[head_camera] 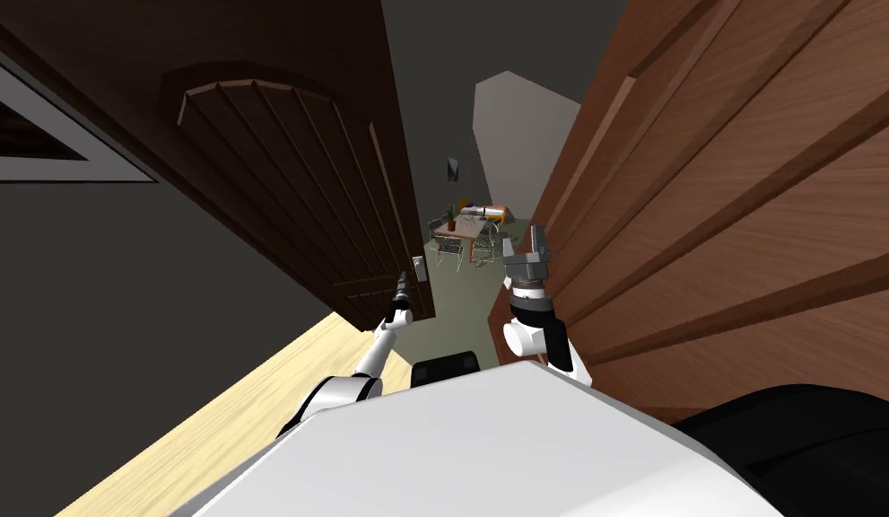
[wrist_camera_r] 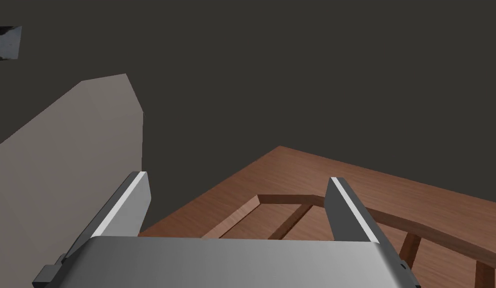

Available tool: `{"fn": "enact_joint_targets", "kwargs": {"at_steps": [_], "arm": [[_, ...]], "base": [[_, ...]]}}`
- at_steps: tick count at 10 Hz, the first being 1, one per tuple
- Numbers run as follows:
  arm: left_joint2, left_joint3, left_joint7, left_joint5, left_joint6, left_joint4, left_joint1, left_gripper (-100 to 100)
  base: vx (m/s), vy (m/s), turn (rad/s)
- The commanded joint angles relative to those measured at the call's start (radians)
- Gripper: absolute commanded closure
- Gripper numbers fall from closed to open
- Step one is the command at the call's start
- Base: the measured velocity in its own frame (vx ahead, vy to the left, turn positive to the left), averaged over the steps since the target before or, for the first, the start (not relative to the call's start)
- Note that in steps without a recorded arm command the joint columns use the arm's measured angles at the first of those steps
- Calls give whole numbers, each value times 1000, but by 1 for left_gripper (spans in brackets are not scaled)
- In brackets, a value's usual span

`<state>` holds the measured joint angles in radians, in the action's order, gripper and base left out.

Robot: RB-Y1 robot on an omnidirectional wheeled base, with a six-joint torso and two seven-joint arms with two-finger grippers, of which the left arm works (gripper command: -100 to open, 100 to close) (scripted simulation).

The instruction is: Push the door open

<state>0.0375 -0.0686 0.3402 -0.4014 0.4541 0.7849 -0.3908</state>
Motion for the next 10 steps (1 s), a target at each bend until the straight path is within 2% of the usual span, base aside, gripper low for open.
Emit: {"fn": "enact_joint_targets", "kwargs": {"at_steps": [1,3,4,5,6,8,10], "arm": [[-33,1,14,0,-13,13,3,-100],[-69,0,20,0,-17,14,1,-100],[-58,-1,17,0,-13,11,3,-100],[-29,3,21,-1,-8,6,1,-100],[-21,5,23,-1,-7,5,0,-100],[-13,10,26,-2,-3,2,-1,-100],[-18,14,30,-3,0,-1,-3,-100]], "base": [[-149,-39,39],[-147,-47,43],[-55,-21,3],[145,-16,-41],[231,-42,-31],[219,11,-19],[210,-16,-26]]}}
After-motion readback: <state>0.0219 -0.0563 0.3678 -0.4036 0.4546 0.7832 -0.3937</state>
